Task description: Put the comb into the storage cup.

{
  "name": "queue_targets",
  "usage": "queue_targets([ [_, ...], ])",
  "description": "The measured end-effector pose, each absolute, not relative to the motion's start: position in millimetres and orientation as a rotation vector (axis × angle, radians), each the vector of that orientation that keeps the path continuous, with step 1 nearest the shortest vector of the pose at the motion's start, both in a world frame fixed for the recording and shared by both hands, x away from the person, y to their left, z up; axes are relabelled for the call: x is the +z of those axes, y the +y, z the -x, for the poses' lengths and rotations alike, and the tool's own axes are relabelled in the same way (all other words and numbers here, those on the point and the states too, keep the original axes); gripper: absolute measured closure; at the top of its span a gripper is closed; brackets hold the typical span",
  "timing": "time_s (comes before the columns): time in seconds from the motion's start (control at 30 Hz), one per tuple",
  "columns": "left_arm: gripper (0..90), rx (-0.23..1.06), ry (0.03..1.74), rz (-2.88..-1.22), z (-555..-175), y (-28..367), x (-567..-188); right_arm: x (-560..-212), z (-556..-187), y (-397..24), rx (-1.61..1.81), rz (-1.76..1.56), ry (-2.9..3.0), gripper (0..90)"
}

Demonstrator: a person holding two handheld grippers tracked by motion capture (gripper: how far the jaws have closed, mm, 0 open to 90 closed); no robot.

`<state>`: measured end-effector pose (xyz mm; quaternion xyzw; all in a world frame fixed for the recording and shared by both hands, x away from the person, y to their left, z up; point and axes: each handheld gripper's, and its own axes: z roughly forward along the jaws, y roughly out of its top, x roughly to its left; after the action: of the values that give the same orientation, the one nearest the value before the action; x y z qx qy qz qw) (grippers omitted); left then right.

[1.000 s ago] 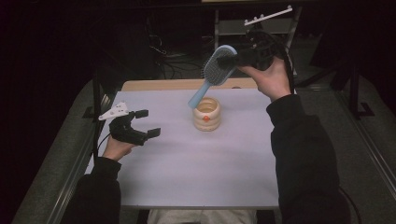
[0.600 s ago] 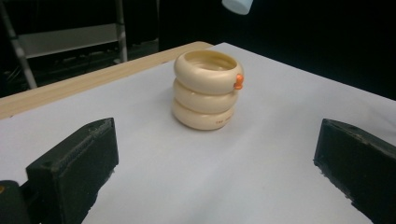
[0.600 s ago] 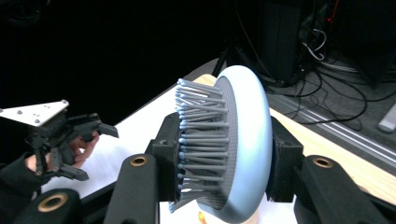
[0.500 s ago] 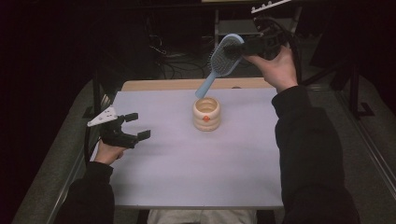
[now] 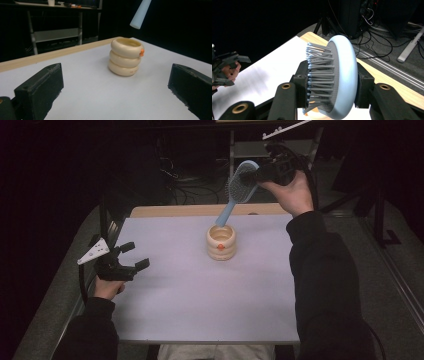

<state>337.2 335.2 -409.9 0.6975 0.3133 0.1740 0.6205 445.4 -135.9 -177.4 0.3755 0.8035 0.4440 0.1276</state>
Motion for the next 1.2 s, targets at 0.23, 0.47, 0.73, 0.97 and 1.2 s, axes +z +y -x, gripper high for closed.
queue_targets([
  [0.23,0.0,0.401,0.730,-1.616,-334,338,-415,-189,-455,-130,1.276,-1.097,2.354,55.1],
  [0.47,0.0,0.425,0.737,-1.624,-331,340,-416,-204,-463,-130,1.266,-1.125,2.359,55.0],
  [0.73,0.0,0.415,0.735,-1.635,-330,338,-419,-221,-470,-131,1.260,-1.156,2.360,55.0],
  [0.97,0.0,0.413,0.733,-1.636,-330,339,-419,-233,-475,-129,1.246,-1.173,2.374,55.0],
  [1.2,0.0,0.408,0.731,-1.645,-329,338,-419,-245,-478,-127,1.249,-1.183,2.385,54.9],
])
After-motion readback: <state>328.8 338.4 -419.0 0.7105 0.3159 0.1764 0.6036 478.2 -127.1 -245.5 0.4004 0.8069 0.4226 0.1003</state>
